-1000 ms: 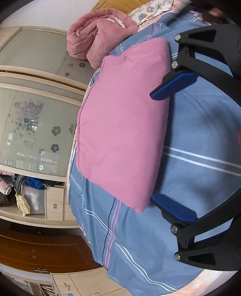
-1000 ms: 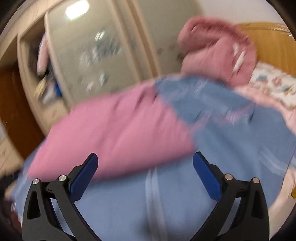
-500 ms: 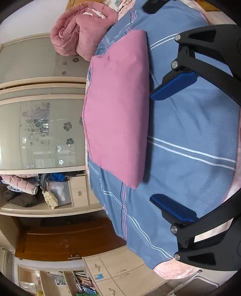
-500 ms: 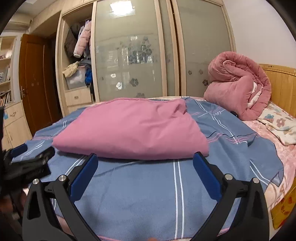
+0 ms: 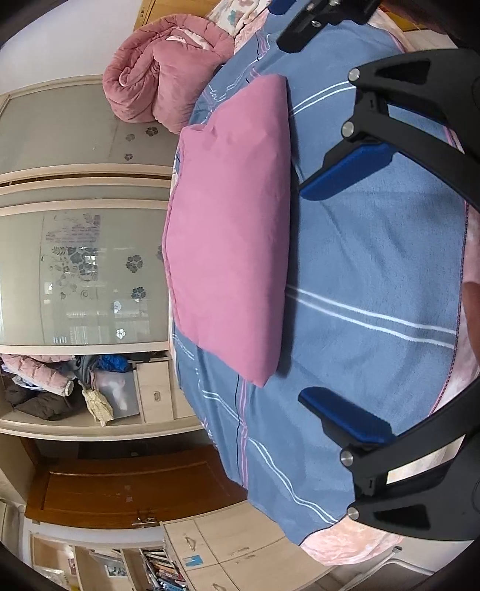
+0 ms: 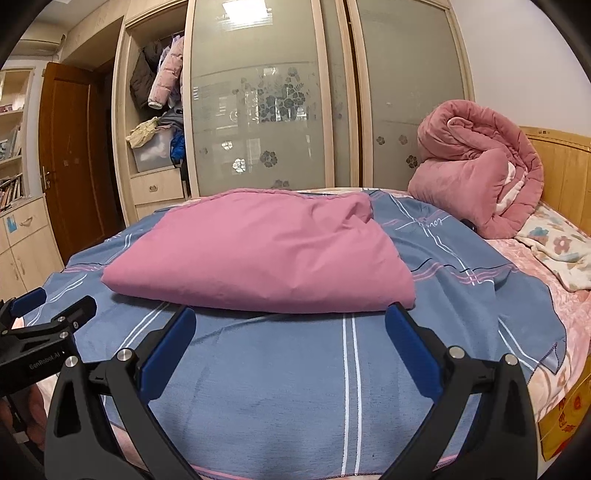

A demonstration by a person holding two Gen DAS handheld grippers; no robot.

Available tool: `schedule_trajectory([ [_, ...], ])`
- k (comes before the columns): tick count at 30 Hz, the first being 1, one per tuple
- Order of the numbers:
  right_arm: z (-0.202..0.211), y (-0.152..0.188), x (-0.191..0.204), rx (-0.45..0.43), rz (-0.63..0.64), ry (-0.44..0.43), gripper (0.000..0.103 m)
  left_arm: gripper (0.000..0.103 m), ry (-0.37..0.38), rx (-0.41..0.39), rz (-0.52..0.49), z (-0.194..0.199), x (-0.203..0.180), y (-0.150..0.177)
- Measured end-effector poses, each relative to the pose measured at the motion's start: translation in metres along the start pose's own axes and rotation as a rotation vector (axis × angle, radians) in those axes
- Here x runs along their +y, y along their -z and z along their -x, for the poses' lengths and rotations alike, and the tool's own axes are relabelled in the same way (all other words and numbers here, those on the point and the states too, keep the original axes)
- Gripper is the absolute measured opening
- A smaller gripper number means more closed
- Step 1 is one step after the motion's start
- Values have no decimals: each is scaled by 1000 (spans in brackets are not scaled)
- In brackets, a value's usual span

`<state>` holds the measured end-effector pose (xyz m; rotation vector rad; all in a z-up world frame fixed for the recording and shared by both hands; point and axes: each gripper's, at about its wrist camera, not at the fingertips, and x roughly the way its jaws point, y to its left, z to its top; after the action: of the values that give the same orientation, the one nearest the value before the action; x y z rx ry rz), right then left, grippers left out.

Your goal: Fold large clothes

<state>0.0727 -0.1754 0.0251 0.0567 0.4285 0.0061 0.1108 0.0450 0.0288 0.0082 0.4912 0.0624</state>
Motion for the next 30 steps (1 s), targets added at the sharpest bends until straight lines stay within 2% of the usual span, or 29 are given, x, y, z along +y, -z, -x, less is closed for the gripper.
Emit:
schedule_trajectory([
  [7,-3,1,0,8,5,9,102,101,26,12,-8,-7,-5,-1],
  [30,-7,2,0,8,19,1,102,101,30,10,-5,-6,-2,-2],
])
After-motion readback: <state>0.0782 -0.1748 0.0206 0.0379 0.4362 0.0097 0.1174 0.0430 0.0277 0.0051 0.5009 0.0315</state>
